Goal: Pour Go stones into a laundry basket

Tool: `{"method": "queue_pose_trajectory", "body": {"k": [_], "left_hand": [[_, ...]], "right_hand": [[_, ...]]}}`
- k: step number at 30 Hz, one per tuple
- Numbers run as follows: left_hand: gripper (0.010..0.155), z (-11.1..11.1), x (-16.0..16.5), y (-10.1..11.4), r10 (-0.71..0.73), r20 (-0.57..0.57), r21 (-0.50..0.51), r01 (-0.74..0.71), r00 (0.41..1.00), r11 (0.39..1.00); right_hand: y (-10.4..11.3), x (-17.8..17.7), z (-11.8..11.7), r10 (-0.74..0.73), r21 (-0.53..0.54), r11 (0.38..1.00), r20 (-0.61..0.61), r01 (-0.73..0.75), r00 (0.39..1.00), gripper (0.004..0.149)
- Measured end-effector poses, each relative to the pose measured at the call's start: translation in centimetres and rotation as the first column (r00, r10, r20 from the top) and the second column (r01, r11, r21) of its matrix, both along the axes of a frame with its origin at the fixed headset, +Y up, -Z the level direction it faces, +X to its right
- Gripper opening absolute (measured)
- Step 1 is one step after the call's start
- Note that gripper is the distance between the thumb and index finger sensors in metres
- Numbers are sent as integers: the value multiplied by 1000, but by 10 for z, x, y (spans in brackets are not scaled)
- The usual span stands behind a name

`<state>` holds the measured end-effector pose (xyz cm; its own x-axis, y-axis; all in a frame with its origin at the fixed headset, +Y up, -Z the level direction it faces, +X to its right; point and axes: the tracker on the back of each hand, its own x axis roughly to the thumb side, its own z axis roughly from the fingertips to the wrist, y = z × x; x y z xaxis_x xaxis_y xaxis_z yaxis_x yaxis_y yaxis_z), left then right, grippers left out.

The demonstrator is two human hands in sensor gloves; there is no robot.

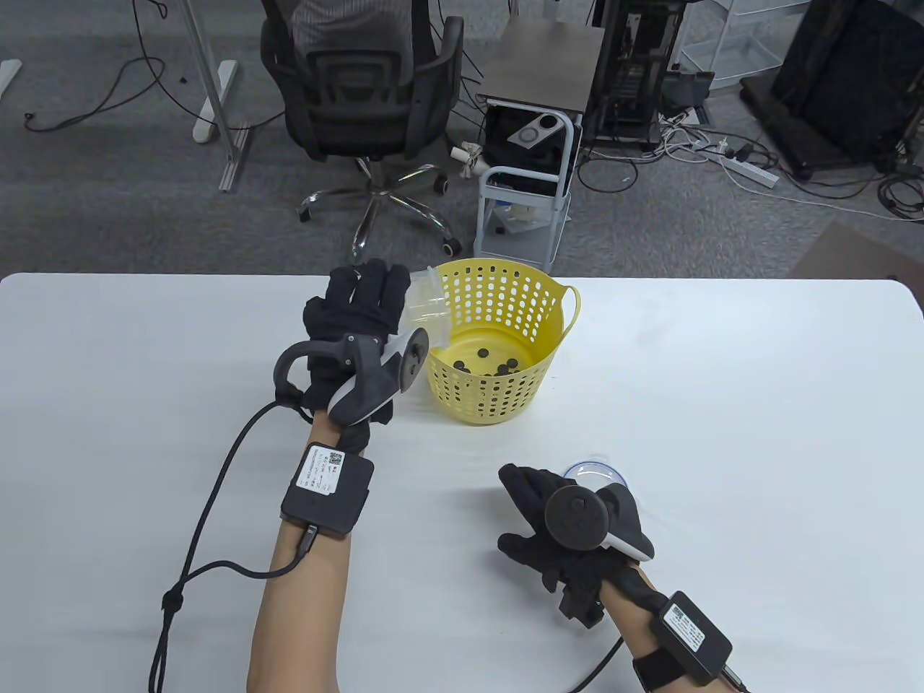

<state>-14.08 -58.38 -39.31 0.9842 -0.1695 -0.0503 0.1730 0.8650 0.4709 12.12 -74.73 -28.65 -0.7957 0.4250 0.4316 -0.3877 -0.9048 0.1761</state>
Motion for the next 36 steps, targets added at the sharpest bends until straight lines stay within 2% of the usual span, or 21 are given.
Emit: {"method": "queue_pose_trajectory", "body": {"k": [5, 9, 12, 18, 26, 34, 36], "left_hand": [[126, 13, -21, -2, 262, 19, 0, -262, 965, 965], [126, 28, -35, -10, 475, 49, -25, -474, 879, 880], [126, 40, -42, -19, 578, 76, -46, -577, 812, 816], [126, 68, -46, -42, 673, 121, -77, -669, 729, 739], [125, 104, -43, -84, 809, 156, -197, -784, 567, 588], [125, 121, -36, -129, 875, 154, -309, -818, 460, 485], [126, 121, -34, -138, 870, 167, -335, -803, 463, 492]], "right_hand": [[0, 0, 0, -1, 3, 1000, 2, 1, 1000, 88], [0, 1, 0, -4, 3, 1000, 2, 4, 1000, 88], [0, 1, -1, -12, 0, 1000, 3, 12, 1000, 89], [1, 4, -1, -36, 1, 999, 11, 36, 999, 89], [2, 6, -1, -117, 8, 993, -2, 117, 993, 89], [0, 11, -4, -206, -27, 978, -6, 206, 978, 92], [0, 12, -4, -241, -39, 970, -3, 240, 971, 92]]}}
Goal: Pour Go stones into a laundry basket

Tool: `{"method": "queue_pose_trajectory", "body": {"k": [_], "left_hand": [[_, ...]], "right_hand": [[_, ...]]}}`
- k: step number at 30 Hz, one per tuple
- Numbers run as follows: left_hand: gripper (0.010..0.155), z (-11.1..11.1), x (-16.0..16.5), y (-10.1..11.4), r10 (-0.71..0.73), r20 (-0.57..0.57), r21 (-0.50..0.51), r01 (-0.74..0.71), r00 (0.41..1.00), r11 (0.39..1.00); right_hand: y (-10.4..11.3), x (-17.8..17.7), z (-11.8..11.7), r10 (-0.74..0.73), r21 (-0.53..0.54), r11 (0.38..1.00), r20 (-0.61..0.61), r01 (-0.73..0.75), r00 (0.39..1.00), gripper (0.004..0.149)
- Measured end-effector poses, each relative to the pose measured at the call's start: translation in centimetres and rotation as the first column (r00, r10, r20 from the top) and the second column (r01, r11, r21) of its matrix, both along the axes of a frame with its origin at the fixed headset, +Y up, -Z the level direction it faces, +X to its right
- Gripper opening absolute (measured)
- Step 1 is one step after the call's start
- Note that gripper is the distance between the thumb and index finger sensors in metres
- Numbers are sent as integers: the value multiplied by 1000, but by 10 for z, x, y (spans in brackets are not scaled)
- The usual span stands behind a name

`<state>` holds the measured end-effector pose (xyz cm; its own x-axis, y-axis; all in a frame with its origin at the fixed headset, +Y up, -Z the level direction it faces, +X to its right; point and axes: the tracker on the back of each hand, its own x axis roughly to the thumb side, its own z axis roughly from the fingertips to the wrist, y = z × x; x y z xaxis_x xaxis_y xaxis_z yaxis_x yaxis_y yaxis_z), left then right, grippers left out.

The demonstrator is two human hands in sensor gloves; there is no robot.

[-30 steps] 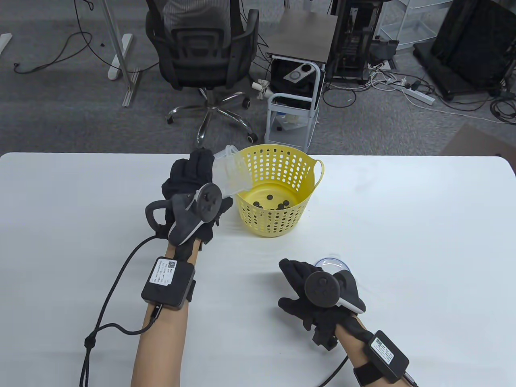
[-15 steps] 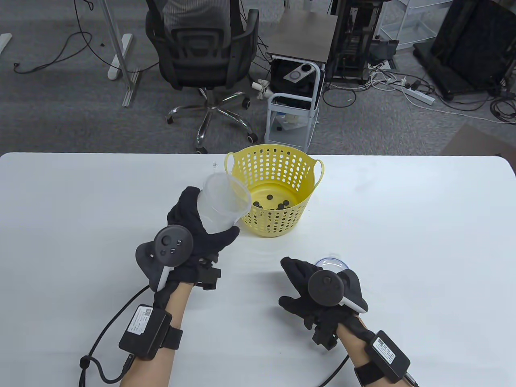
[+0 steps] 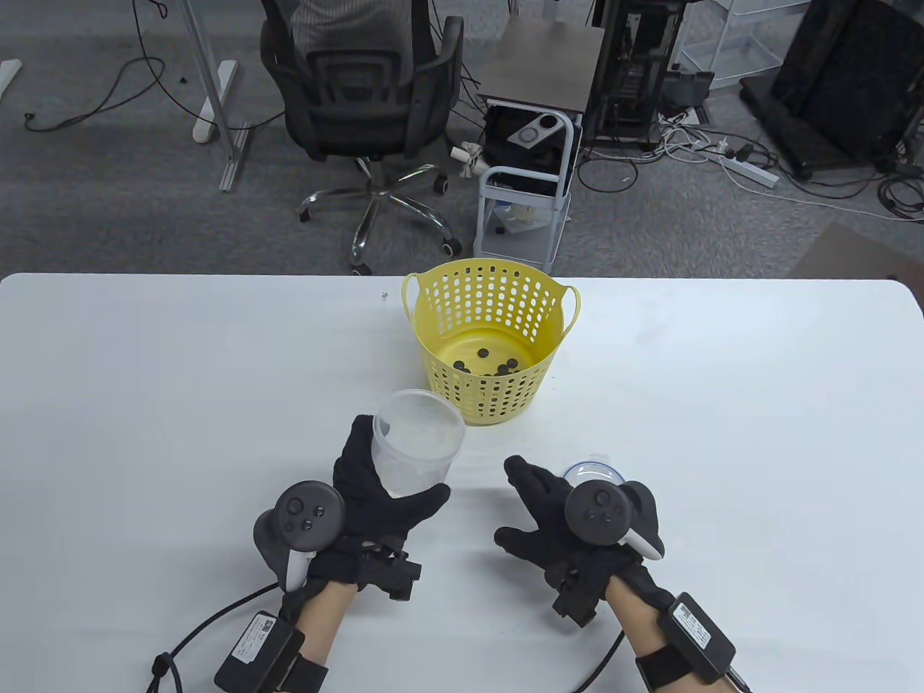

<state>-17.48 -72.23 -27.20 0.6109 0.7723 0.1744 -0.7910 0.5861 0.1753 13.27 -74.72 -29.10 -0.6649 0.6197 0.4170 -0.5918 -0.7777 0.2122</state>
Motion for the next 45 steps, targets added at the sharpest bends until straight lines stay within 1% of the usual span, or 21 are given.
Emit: {"method": "queue_pose_trajectory", "body": {"k": [2, 6, 9, 12, 14, 16, 19, 21, 23, 24, 27, 29, 30, 34, 39, 45], "left_hand": [[126, -2, 2, -8, -5, 31, -5, 5, 1000, 1000], [126, -4, 8, -23, 35, 99, -57, -30, 994, 998], [125, -3, 14, -35, 34, 163, -86, -20, 986, 996], [125, -2, 19, -41, 31, 231, -106, -7, 972, 994], [125, -2, 23, -43, 30, 289, -112, 2, 957, 994], [124, -1, 26, -43, 25, 329, -112, 13, 944, 994], [123, 0, 31, -46, -9, 382, -103, 52, 924, 993], [122, -2, 32, -47, -3, 396, -105, 48, 918, 993], [122, -4, 34, -48, -22, 432, -121, 82, 902, 989], [121, -5, 35, -48, -46, 452, -112, 108, 891, 988], [118, -7, 34, -44, -158, 461, -60, 208, 873, 976], [116, -8, 31, -39, -272, 444, -3, 305, 854, 952], [115, -9, 31, -39, -289, 442, 2, 321, 849, 947], [112, -12, 29, -41, -333, 457, -6, 377, 825, 926], [109, -14, 33, -44, -409, 469, 4, 461, 783, 887], [107, -16, 34, -49, -437, 498, -30, 518, 749, 855]], "right_hand": [[-1, 0, 0, -31, -18, 999, -6, 31, 999, 92], [-6, -2, -1, -124, -84, 989, -21, 122, 992, 94], [-8, -5, 0, -167, -114, 980, -29, 163, 986, 97], [-9, -7, 1, -210, -140, 969, -41, 202, 977, 99], [-9, -10, 3, -263, -176, 952, -49, 251, 963, 98], [-9, -12, 4, -297, -180, 942, -55, 283, 953, 98], [-6, -14, 5, -327, -147, 938, -60, 315, 943, 97], [-6, -13, 5, -311, -130, 945, -62, 301, 949, 97], [-5, -12, 5, -308, -128, 946, -57, 299, 950, 97], [-5, -10, 4, -303, -128, 947, -56, 295, 951, 98], [-2, -7, 3, -274, -106, 958, -51, 268, 960, 99], [0, -5, 3, -251, -94, 965, -50, 245, 967, 99], [0, -5, 2, -243, -90, 967, -50, 238, 969, 99], [-1, -3, 1, -182, -88, 980, -52, 177, 982, 99], [-7, -3, -1, -129, -130, 984, -60, 120, 990, 100], [-14, -5, -3, -80, -166, 984, -69, 68, 994, 100]]}}
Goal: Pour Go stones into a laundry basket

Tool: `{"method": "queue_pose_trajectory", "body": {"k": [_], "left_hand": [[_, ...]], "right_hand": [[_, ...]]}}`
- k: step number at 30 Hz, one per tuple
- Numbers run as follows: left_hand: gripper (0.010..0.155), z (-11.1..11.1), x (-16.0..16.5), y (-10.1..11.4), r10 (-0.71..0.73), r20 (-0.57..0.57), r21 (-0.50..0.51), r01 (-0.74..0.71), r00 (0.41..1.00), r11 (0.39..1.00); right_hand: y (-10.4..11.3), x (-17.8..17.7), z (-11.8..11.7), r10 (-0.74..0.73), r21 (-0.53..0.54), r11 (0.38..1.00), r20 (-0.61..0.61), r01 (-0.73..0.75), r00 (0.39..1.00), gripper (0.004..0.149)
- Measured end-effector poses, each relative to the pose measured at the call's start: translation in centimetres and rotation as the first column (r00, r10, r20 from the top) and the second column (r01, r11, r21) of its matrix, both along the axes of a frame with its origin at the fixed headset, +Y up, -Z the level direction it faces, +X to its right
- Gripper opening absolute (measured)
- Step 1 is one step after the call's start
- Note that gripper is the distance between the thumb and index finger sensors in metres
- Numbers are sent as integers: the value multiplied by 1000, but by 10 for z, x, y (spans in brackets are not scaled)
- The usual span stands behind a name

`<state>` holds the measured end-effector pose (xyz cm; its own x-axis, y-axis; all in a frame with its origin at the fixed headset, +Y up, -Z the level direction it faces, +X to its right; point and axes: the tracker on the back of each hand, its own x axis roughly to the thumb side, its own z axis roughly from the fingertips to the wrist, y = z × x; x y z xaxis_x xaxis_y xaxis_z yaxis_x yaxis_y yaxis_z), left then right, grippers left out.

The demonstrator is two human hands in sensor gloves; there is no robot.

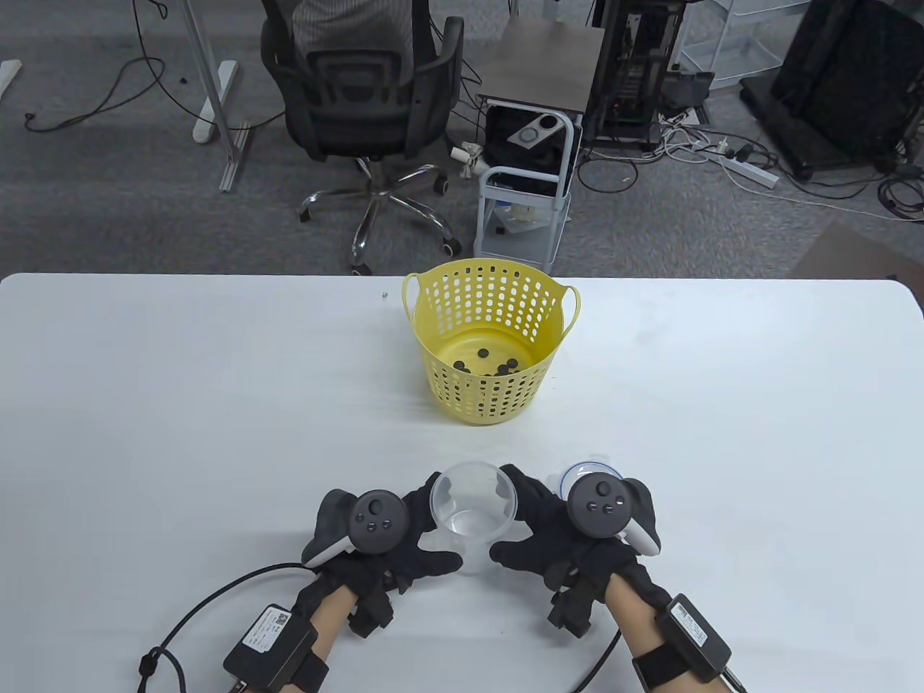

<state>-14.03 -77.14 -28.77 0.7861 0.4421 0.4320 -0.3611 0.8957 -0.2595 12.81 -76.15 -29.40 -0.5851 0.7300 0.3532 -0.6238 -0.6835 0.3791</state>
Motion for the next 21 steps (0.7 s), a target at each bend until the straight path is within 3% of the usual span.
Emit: {"method": "queue_pose_trajectory", "body": {"k": [11, 14, 18, 21], "left_hand": [[102, -2, -1, -1, -87, -7, 2, 87, 996, 996], [101, -2, -5, 1, -121, -30, 19, 122, 992, 992], [100, -5, -19, 7, -105, -97, 12, 107, 990, 994], [99, -7, -30, 11, -82, -162, 34, 88, 983, 995]], "right_hand": [[-5, 2, -4, 83, -50, 995, -15, -84, 996, 100], [1, 11, -6, 154, -13, 988, 47, -154, 987, 96], [4, 31, -11, 349, 88, 916, 304, -391, 886, 95], [-7, 45, -19, 457, 19, 864, 389, -503, 800, 97]]}}
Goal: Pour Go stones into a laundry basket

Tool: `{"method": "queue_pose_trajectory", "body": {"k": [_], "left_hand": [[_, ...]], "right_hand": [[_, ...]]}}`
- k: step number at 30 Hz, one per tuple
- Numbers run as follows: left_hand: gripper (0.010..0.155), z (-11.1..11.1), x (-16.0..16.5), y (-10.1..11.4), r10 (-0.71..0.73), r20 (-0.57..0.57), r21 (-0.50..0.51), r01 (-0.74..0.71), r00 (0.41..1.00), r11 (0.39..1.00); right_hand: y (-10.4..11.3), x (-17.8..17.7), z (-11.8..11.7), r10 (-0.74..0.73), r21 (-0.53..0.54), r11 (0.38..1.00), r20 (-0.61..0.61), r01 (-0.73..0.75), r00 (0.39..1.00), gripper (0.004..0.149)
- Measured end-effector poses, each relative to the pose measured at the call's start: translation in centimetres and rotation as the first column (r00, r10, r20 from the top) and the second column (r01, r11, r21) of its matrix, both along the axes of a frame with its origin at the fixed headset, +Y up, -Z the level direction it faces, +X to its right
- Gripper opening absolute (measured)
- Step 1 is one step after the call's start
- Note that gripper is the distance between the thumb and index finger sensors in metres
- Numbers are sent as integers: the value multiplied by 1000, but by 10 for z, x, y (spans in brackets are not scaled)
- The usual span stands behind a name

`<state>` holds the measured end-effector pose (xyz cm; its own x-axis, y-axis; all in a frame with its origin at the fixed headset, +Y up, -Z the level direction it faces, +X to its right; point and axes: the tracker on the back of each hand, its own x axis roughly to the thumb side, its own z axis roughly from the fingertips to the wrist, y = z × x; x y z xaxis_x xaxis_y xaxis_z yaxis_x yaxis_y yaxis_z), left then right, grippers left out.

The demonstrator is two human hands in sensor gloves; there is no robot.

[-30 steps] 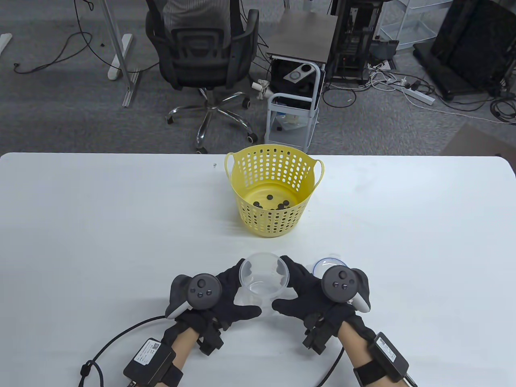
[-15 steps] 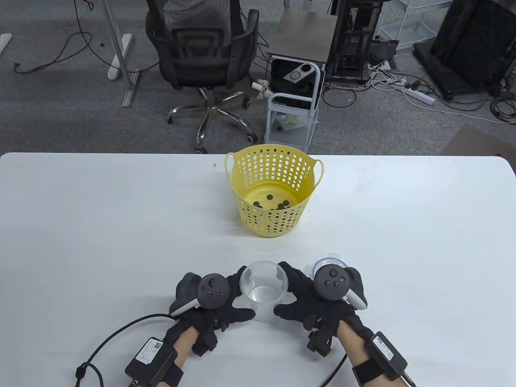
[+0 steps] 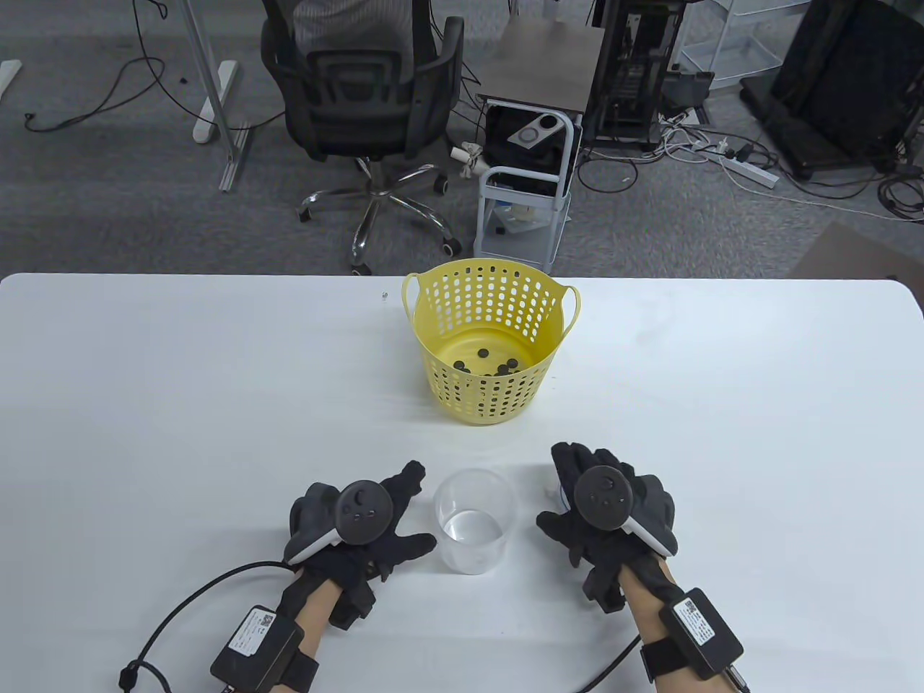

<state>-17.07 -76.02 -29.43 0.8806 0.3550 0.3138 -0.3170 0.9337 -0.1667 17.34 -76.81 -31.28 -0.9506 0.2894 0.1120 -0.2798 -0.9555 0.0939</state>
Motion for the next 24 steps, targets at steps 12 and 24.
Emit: {"method": "queue_pose_trajectory", "body": {"k": [12, 24], "left_hand": [[99, -3, -32, 6, 49, -198, 52, -39, 979, 998], [99, -7, -35, 4, 77, -216, 28, -73, 973, 997]], "right_hand": [[-32, 19, -15, 67, -187, 981, 135, -41, 989, 105], [-2, 12, -12, -86, -46, 995, 79, 89, 993, 105]]}}
